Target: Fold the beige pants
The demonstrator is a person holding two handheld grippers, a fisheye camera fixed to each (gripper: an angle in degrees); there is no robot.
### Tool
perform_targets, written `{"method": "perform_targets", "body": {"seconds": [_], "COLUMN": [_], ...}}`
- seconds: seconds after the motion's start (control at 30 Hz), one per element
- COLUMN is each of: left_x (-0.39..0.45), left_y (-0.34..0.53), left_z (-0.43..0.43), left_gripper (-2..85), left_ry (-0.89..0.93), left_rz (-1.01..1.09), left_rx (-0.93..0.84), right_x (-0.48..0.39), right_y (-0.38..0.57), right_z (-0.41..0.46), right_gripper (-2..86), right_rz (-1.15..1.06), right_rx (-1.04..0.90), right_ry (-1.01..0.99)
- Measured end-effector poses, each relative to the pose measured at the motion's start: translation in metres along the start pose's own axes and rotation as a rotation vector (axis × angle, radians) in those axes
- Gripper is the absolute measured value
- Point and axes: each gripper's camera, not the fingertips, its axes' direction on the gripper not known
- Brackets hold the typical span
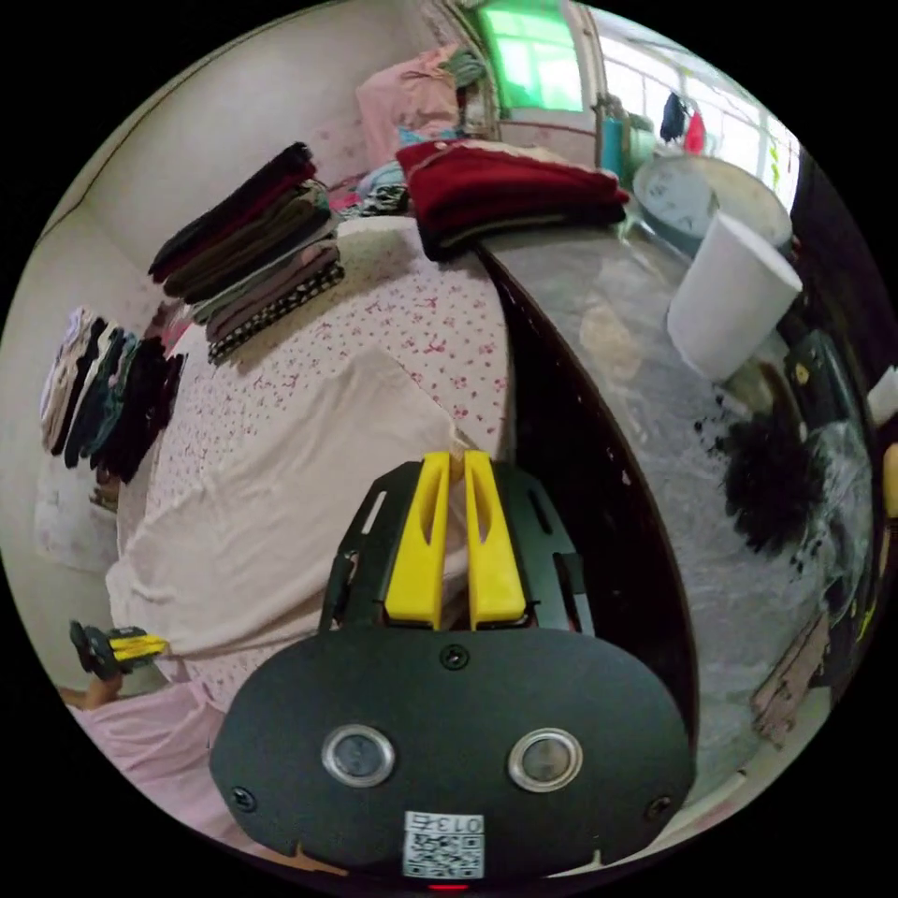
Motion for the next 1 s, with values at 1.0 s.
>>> {"method": "perform_targets", "body": {"seconds": [1.0], "left_x": [-0.168], "left_y": [0.531], "left_z": [-0.063], "left_gripper": [12.7], "left_ry": [0.119], "left_rz": [-1.465], "left_rx": [0.45], "right_x": [-0.496], "right_y": [0.029], "right_z": [-0.01], "right_gripper": [2.1], "right_rz": [-0.698], "right_rx": [-0.012], "right_ry": [-0.335]}}
